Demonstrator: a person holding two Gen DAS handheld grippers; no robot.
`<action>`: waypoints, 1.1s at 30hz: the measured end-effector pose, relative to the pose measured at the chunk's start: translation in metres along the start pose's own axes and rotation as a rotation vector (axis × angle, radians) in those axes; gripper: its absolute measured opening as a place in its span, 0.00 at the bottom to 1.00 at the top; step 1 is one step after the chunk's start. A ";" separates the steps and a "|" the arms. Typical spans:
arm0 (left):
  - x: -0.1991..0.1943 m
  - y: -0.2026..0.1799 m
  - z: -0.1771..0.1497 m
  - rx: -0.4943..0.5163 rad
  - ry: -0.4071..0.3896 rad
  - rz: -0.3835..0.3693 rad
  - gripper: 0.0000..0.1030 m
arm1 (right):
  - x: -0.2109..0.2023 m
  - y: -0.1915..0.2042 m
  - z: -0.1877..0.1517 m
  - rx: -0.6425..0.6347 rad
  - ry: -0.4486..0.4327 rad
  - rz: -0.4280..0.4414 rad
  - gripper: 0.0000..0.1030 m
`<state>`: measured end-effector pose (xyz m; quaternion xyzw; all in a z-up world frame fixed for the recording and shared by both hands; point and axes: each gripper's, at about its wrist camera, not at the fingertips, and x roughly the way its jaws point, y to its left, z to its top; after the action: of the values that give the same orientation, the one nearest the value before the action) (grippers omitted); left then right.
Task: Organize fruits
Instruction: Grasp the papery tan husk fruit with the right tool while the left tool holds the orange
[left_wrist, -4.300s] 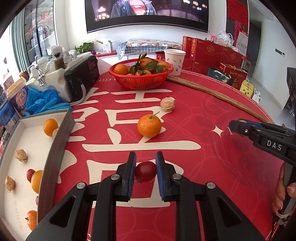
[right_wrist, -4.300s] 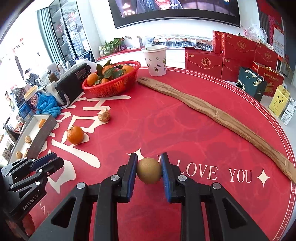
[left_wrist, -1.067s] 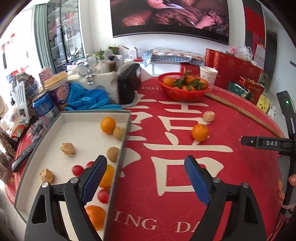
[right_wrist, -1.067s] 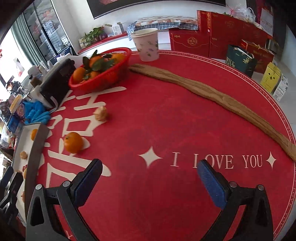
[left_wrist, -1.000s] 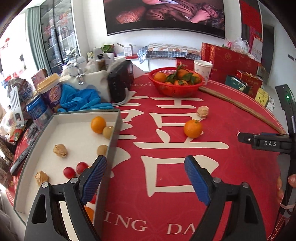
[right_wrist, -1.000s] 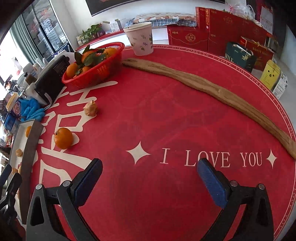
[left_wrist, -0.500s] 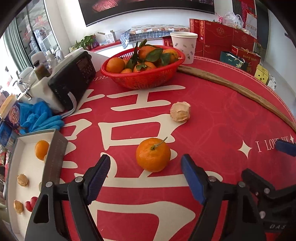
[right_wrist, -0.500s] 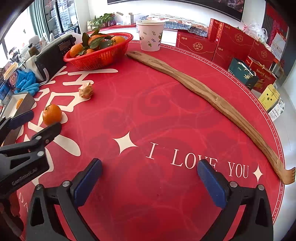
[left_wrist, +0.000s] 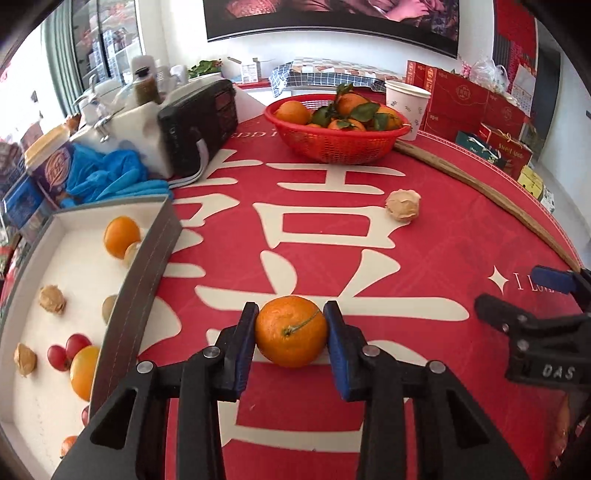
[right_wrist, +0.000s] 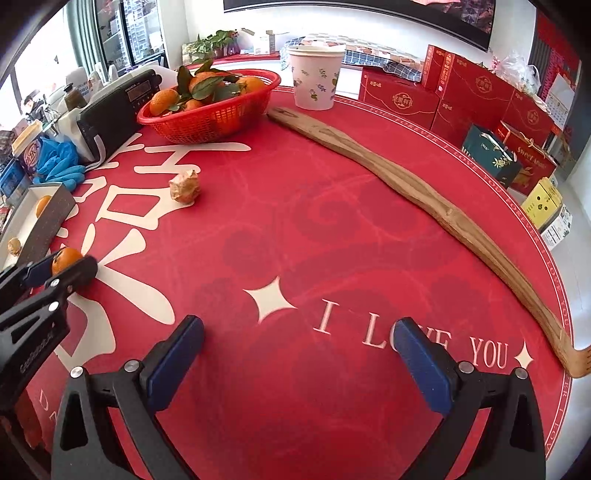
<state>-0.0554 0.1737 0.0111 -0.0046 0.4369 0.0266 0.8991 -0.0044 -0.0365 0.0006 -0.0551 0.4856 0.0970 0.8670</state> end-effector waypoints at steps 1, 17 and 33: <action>-0.001 0.005 -0.002 -0.017 0.005 -0.005 0.38 | 0.003 0.005 0.004 -0.014 -0.003 0.008 1.00; -0.006 0.014 -0.008 -0.013 -0.002 -0.010 0.39 | 0.042 0.076 0.076 -0.086 -0.074 0.046 0.65; -0.014 0.018 -0.018 -0.006 -0.008 -0.023 0.38 | -0.013 0.055 -0.005 -0.040 -0.112 0.107 0.22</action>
<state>-0.0793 0.1904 0.0115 -0.0125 0.4333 0.0175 0.9010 -0.0271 0.0142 0.0096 -0.0409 0.4365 0.1561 0.8851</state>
